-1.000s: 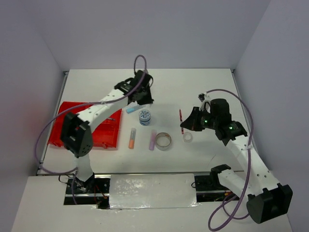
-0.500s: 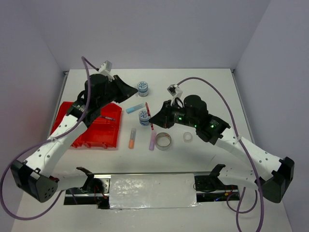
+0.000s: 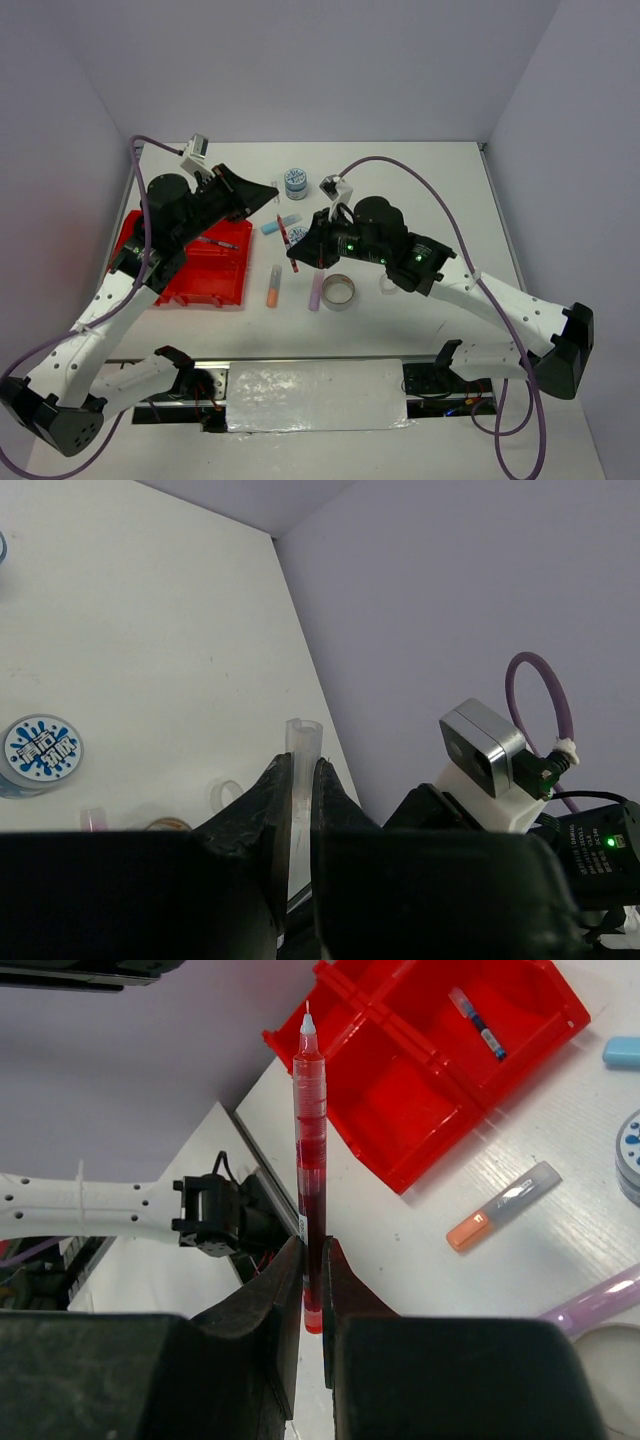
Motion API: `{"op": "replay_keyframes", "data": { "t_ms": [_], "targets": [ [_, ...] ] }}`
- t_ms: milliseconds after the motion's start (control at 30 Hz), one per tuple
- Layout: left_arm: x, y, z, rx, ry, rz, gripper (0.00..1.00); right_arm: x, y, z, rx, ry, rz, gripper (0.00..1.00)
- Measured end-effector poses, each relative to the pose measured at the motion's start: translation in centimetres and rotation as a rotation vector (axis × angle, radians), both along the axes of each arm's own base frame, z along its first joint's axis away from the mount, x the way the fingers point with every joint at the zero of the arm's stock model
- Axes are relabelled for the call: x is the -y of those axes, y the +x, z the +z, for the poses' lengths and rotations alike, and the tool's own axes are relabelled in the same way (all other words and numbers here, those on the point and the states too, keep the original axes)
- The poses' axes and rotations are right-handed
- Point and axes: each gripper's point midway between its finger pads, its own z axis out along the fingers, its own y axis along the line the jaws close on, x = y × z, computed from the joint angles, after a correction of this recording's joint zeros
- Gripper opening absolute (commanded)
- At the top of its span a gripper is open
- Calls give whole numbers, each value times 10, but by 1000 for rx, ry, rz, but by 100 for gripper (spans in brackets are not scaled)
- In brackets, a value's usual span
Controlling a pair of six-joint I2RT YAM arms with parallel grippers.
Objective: Sort the stationery into containers
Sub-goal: Close the pen cap on the pen.
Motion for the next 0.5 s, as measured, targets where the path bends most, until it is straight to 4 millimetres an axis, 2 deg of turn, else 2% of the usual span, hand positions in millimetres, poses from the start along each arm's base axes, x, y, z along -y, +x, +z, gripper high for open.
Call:
{"op": "replay_keyframes", "data": {
  "t_ms": [500],
  "targets": [
    [-7, -4, 4, 11, -1, 13, 0, -1, 2, 11, 30, 5, -21, 0]
  ]
}}
